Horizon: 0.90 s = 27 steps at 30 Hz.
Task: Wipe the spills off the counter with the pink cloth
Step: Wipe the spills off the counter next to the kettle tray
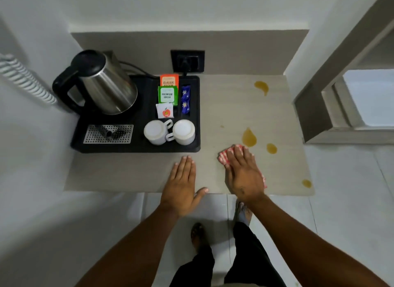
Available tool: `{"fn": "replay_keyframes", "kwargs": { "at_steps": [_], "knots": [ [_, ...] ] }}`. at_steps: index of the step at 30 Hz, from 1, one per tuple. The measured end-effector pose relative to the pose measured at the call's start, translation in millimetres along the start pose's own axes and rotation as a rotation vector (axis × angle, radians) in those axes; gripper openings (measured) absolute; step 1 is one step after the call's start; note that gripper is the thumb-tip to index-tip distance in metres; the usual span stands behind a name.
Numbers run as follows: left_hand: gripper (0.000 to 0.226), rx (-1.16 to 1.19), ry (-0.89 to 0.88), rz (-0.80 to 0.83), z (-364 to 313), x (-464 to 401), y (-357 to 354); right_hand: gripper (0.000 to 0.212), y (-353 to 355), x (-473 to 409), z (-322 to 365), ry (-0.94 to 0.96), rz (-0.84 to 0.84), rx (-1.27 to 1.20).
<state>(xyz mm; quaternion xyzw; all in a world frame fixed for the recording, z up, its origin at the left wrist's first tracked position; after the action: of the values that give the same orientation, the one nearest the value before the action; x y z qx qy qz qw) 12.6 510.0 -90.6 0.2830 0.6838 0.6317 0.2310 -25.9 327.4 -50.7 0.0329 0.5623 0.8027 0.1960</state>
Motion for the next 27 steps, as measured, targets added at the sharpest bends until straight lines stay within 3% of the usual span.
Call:
{"fn": "replay_keyframes", "kwargs": {
  "at_steps": [6, 12, 17, 23, 25, 27],
  "knots": [
    [0.100, -0.013, -0.016, -0.003, -3, -15, -3, 0.047, -19, -49, 19, 0.075, 0.035, -0.040],
    [0.101, 0.001, -0.020, -0.018, -4, -13, -6, 0.049, -7, 28, 13, 0.239, 0.066, -0.046],
    [0.105, -0.004, -0.018, -0.019, -3, -15, -4, 0.045, -10, -27, 1, 0.026, -0.013, -0.033],
    [0.109, -0.019, -0.025, 0.000, -3, -13, -4, 0.049, -13, 36, 19, 0.286, 0.064, -0.058],
    [0.107, -0.026, -0.052, 0.008, -6, -14, -5, 0.054, 5, 56, -20, 0.232, 0.040, -0.084],
    [0.105, -0.042, -0.103, 0.004, -11, -15, -6, 0.051, 23, 47, -70, 0.030, 0.014, -0.063]
  ]
}}
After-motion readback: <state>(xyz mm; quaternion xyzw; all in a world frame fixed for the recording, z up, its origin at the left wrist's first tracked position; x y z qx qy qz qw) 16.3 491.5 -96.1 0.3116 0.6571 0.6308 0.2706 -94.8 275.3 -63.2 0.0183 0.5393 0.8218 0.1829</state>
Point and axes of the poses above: each hand's wrist, its own x-axis away from the middle knuckle, its own y-axis out of the back of the hand, z = x × y, the point moved 9 cm from there along -x, towards the middle knuckle, and after that the axes turned 13 degrees about -z, right-handed, at the moved point
